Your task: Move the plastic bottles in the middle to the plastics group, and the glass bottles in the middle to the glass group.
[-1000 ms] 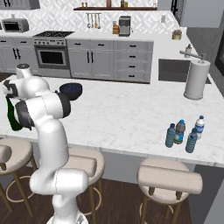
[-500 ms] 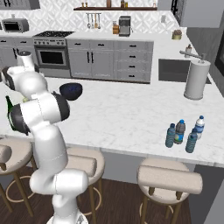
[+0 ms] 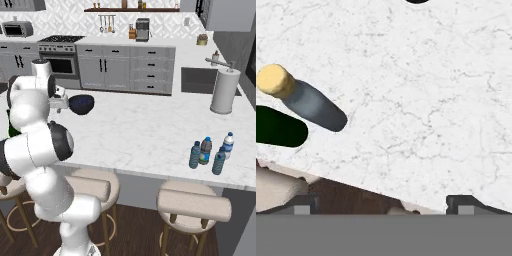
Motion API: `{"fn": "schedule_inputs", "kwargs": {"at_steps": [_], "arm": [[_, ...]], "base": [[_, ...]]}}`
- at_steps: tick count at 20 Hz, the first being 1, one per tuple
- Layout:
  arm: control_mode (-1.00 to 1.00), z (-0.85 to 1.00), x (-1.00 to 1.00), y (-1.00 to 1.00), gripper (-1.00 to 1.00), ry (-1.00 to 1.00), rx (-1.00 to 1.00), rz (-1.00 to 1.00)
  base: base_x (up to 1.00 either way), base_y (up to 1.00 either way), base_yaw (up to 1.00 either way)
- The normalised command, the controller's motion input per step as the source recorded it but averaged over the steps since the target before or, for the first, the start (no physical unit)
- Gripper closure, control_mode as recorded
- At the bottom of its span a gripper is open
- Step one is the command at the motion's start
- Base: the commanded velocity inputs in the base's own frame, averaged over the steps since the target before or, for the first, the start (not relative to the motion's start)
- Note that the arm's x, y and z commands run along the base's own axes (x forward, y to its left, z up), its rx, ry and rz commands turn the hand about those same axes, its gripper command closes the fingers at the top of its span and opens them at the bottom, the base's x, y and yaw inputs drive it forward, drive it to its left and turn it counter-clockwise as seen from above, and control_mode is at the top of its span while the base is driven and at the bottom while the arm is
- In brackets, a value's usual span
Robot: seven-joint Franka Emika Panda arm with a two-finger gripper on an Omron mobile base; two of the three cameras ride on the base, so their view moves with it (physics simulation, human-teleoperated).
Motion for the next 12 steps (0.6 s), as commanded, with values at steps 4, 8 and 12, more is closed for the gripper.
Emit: {"fn": "schedule_inputs", "kwargs": {"at_steps": [4, 8, 12], "arm": [[-1.00, 0.00, -0.89, -0.90, -1.00, -0.01, 0.00, -0.05], [-1.00, 0.03, -0.93, -0.85, -1.00, 0.00, 0.00, -0.05], [-1.00, 0.18, -0.99, -0.77, -1.00, -0.02, 0.00, -0.02]], "base": [[0.00, 0.00, 0.00], [0.00, 0.00, 0.00], [0.00, 0.00, 0.00]]}}
